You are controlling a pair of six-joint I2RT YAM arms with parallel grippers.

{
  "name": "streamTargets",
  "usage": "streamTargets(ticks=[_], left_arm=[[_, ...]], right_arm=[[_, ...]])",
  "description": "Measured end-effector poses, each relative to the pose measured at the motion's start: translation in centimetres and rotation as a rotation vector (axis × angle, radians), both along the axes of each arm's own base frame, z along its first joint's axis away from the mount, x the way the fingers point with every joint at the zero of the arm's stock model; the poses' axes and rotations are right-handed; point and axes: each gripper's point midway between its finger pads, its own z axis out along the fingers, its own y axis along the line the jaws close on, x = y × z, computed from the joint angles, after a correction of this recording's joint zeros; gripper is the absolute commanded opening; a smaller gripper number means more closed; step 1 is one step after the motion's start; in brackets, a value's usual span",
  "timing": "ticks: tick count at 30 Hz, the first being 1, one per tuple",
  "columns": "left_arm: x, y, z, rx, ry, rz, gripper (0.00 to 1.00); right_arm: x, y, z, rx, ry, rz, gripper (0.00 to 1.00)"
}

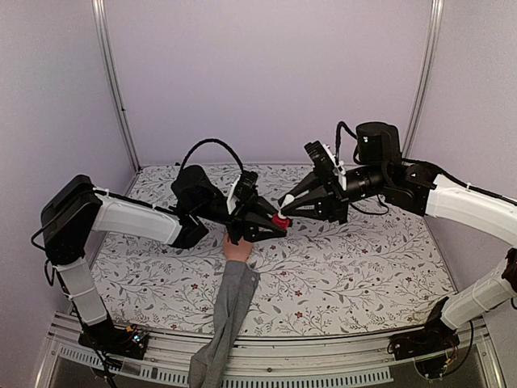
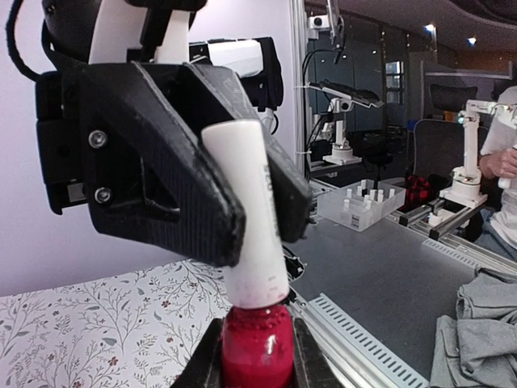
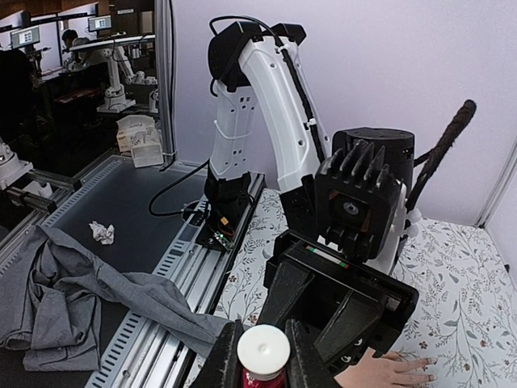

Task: Paint the nails
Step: Unscrew the nail polish bottle.

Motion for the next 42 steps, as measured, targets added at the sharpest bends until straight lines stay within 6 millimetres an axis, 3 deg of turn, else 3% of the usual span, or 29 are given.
streamTargets(ticks=[5, 11, 17, 25, 34, 40, 42], left_arm=[[0.2, -0.1, 0.1, -0.006, 0.0, 0.016, 0.0], [1.9, 0.1, 0.1, -0.015, -0.008, 0.148, 0.0], [3.6, 0.9, 2.1, -0.077, -0.07, 0.317, 0.0], [7.1, 1.2, 2.3, -0.083, -0.145, 0.619, 0.0], [9.8, 1.0, 1.0, -0.021, -0.234, 0.871, 0.0], [11.2, 1.5, 0.8, 0.001, -0.272, 0.994, 0.0], [11.3, 1.6, 0.8, 0.006, -0.282, 1.018, 0.0]], right_arm=[[0.6, 0.3, -0.3, -0.007, -0.009, -0.022, 0.49], [1.4, 0.5, -0.6, -0.019, -0.005, -0.066, 0.59], [2.3, 0.7, -0.1, -0.006, 0.01, -0.117, 0.69], [4.9, 0.9, 0.6, -0.007, 0.095, -0.282, 0.68], [8.3, 1.2, 3.0, -0.011, 0.163, -0.453, 0.52], [10.1, 1.4, 1.6, -0.064, 0.23, -0.537, 0.52], [10.5, 1.4, 0.9, -0.084, 0.259, -0.558, 0.47]])
